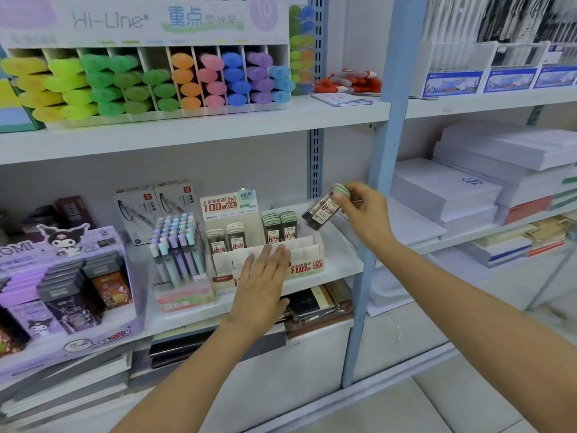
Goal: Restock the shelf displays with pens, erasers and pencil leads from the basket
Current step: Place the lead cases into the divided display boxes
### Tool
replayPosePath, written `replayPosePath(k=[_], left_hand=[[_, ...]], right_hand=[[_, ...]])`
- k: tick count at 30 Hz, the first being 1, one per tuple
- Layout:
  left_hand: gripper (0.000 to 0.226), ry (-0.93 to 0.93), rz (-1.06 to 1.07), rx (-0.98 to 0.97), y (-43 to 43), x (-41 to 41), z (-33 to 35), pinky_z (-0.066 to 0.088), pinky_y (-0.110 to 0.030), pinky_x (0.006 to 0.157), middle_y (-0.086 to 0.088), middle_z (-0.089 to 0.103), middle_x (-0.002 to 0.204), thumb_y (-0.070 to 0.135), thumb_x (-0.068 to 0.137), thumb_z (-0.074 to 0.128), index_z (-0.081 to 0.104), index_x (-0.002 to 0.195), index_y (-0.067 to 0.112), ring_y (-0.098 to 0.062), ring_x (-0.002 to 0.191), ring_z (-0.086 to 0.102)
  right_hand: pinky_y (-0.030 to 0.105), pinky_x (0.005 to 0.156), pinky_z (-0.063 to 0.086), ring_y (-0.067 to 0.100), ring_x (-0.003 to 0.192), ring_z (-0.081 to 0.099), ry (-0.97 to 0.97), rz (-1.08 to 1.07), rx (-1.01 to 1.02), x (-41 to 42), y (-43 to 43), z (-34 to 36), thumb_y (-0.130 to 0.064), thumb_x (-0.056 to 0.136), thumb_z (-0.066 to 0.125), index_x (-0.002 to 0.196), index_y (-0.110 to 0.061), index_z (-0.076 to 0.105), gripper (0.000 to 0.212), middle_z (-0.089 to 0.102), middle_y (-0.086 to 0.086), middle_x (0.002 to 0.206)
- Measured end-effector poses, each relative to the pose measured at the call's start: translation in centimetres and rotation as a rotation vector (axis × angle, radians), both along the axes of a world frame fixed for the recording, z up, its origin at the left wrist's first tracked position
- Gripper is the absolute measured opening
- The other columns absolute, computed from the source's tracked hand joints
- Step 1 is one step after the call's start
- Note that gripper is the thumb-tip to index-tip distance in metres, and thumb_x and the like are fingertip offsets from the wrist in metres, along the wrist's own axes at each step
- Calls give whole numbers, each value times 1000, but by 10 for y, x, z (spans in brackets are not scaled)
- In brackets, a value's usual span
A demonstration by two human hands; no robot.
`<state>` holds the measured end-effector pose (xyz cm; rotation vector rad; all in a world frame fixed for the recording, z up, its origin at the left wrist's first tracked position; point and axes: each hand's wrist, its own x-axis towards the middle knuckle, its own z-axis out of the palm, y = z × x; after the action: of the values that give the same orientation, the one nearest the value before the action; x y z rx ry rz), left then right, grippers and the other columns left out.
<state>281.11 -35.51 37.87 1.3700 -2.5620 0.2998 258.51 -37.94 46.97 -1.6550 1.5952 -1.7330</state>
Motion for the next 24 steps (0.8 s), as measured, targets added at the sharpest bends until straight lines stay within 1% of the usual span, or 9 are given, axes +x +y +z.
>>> replayPosePath(k=[2, 5, 9, 11, 13, 16, 18, 20, 24], left_hand=[[87, 6, 2, -26, -3, 0, -4, -13, -42, 117, 0, -6, 163, 39, 94, 54, -5, 154, 19, -23, 149, -11], [87, 21, 1, -42, -5, 1, -6, -10, -43, 118, 0, 0, 163, 36, 92, 57, -1, 155, 19, -23, 150, -6], [88, 25, -2, -38, -6, 3, -9, -6, -43, 118, 1, 1, 163, 31, 90, 59, 0, 155, 19, -23, 149, -5], [90, 14, -8, -38, -6, 4, -10, -4, -44, 119, 1, 0, 163, 30, 90, 59, -1, 155, 20, -23, 149, -6], [91, 10, -14, -33, -7, 4, -10, -4, -44, 119, 1, 2, 163, 30, 88, 61, -1, 155, 20, -23, 149, -5], [93, -26, -9, -42, -9, 5, -11, -3, -44, 118, 0, 2, 163, 29, 89, 61, -3, 155, 19, -24, 150, -4], [92, -52, -7, -45, -10, 6, -11, -1, -45, 118, -1, 0, 163, 28, 90, 59, -6, 154, 18, -25, 149, -4], [91, -59, -12, -43, -12, 7, -12, 1, -45, 119, -1, -1, 163, 25, 90, 58, -7, 154, 18, -25, 149, -4], [89, -53, -40, -42, -13, 9, -10, -3, -42, 119, 1, -6, 163, 25, 92, 55, -8, 154, 20, -22, 149, -9]], right_hand=[[14, 69, 48, 6, 77, 61, 59, -30, -10, 4, -12, -5, -18, 92, 64, 108, -7, 69, 20, 68, 0, 90], [7, 65, 42, 3, 73, 58, 188, -91, -6, 13, -29, -12, -20, 92, 64, 106, -10, 69, 18, 66, -2, 88], [34, 77, 53, 21, 86, 63, 364, -33, 123, 19, -41, -22, -20, 93, 63, 109, -9, 67, 20, 70, 9, 98], [37, 78, 54, 20, 84, 63, 420, 6, 128, 20, -41, -25, -18, 92, 63, 107, -9, 68, 18, 70, 8, 96], [33, 76, 53, 17, 81, 61, 429, 23, 112, 21, -44, -28, -17, 91, 65, 107, -10, 67, 18, 69, 6, 94], [20, 69, 45, 8, 78, 55, 378, 20, 124, 22, -49, -32, -16, 90, 66, 113, -15, 62, 24, 65, 1, 94], [25, 78, 46, 11, 87, 54, 436, 19, 116, 24, -53, -38, -16, 89, 67, 107, -13, 64, 19, 64, 2, 98], [32, 92, 43, 20, 105, 51, 536, 4, 81, 28, -54, -46, -14, 87, 68, 107, -10, 69, 20, 63, 6, 107], [37, 105, 38, 24, 124, 43, 518, -43, 78, 33, -46, -54, -13, 92, 63, 124, -10, 64, 32, 50, 11, 133]])
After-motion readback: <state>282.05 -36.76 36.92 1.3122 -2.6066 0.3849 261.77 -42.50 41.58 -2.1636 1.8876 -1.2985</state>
